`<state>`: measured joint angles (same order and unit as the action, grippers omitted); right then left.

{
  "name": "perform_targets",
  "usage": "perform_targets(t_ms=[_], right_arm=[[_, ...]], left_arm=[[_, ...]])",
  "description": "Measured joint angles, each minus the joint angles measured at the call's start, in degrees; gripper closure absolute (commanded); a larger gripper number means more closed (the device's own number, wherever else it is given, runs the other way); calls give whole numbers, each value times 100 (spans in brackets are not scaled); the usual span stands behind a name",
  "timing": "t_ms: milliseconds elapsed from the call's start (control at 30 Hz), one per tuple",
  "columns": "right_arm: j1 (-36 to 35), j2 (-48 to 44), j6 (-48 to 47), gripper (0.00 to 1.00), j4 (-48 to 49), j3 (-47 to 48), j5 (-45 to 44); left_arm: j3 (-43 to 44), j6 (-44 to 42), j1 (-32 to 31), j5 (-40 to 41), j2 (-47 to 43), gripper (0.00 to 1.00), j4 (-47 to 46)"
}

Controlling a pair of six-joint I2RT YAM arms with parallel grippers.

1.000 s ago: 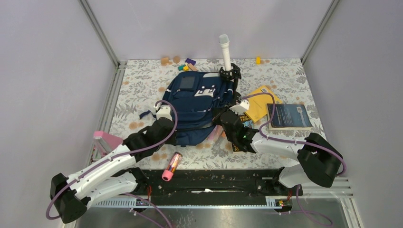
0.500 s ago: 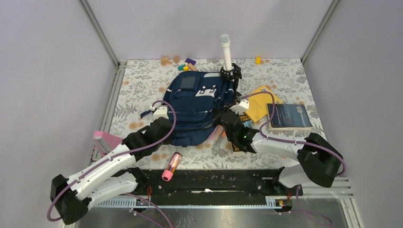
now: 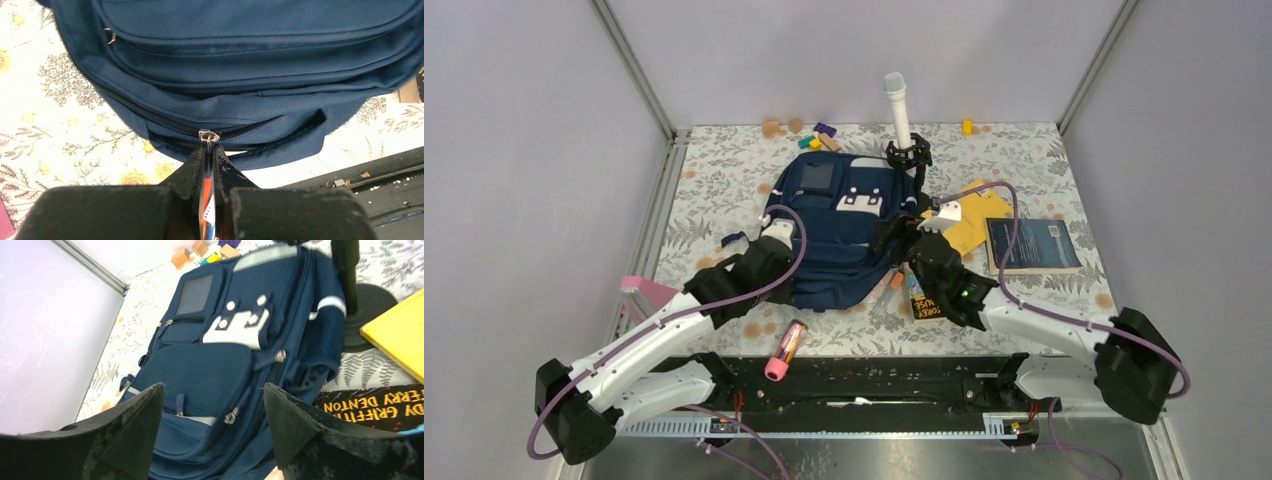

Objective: Pack the student bag
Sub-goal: Unzip the student bag at the center of the board.

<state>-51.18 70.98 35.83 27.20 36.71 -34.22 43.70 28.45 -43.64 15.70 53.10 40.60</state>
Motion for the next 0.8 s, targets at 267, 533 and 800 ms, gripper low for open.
perform_targets(t_ms=[267,533,800], right_arm=[[33,-1381,-1045,12,-315,-391,619],[37,-1733,-2885,18,-81,-979,3547],[-522,-787,-3950,24,-66,-721,4395]], left_arm=[[302,-463,168,-514,348,100,146],[483,-885,374,-852,435,100,227],[492,-1261,459,-1088,369,100,203]])
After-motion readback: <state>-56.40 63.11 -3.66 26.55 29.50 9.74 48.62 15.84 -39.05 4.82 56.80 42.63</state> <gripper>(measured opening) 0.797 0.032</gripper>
